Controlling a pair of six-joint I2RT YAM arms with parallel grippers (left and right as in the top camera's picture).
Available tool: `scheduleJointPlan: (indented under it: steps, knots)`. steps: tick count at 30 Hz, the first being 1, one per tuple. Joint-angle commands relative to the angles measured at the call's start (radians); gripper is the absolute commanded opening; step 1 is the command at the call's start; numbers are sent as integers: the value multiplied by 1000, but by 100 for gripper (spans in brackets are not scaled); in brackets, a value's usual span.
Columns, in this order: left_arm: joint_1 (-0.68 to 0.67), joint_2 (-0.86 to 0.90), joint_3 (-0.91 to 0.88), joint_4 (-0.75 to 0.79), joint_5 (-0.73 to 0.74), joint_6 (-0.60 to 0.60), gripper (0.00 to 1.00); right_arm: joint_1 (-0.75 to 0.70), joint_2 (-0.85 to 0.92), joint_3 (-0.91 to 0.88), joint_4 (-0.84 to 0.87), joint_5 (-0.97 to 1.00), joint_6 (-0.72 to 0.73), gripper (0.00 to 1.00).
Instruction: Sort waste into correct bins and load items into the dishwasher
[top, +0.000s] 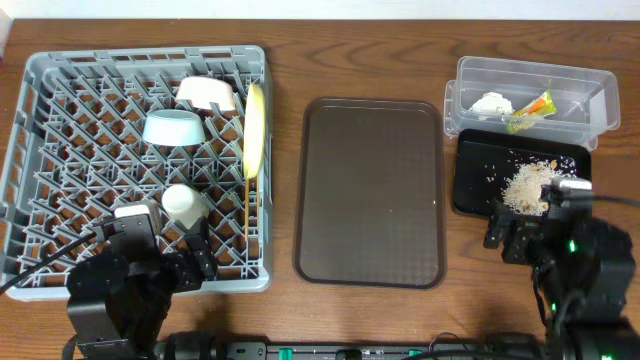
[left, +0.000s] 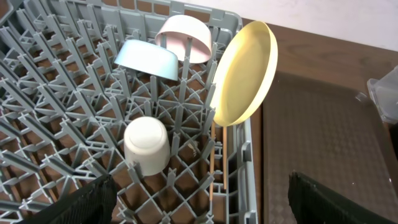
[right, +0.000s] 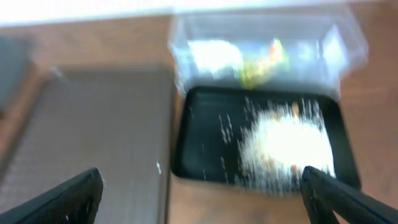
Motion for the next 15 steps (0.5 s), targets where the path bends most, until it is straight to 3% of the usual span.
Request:
scheduleJointPlan:
  steps: [1, 8, 15]
  knots:
    - [-2, -1, -4, 0, 6, 17, 90, 38, -149, -59, 68, 10, -78, 99]
    - [-2, -1, -4, 1, 6, 17, 89, 29, -463, -322, 364, 10, -89, 99]
    - [-2, -1, -4, 0, 6, 17, 90, 13, -512, -583, 713, 6, -85, 99]
